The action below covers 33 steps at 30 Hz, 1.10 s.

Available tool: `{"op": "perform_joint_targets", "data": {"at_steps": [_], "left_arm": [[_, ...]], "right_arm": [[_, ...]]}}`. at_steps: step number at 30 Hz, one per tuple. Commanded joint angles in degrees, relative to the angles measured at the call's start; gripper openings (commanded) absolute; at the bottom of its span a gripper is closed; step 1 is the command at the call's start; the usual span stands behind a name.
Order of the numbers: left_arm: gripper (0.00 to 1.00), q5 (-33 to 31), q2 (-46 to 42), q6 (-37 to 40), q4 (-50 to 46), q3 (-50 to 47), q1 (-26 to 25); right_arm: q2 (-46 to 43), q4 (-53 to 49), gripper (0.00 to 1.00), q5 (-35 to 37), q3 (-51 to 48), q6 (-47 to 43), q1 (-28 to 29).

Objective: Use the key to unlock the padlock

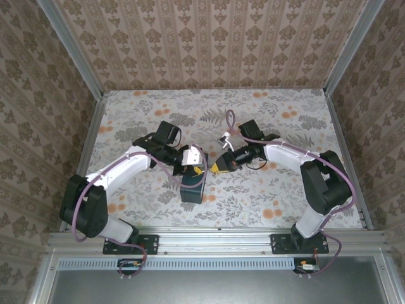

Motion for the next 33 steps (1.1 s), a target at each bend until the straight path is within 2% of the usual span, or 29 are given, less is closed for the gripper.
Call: {"op": "perform_joint_targets", "data": {"at_steps": [1, 6, 13, 20, 26, 33], "left_arm": [[0.25, 2.3, -1.3, 1.5, 0.6, 0.2, -2.4], [0.25, 0.7, -1.1, 2.2, 0.1, 0.1, -2.0], [0.24, 3.0, -1.2, 2.6, 0.1, 0.4, -2.4], [0.24, 2.1, -2.3, 4.3, -2.4, 0.3, -2.6], [0.24, 1.7, -2.5, 4.2, -2.3, 0.5, -2.8], [0.27, 0.2, -3.1, 0.6, 3.7, -2.1, -2.0]], "right_arm": [[0.4, 8.0, 0.0, -2.6, 1.8, 3.8, 1.1], [-0.9, 7.9, 0.0, -2.9, 2.0, 4.3, 1.2], [0.6, 9.5, 0.0, -3.0, 2.4, 5.4, 1.4], [2.7, -0.4, 0.0, -5.4, 7.1, -2.6, 1.0], [5.8, -5.3, 0.0, -6.1, 10.6, -5.5, 0.6], [5.5, -4.6, 0.0, -5.1, 9.1, -5.4, 0.6]]}}
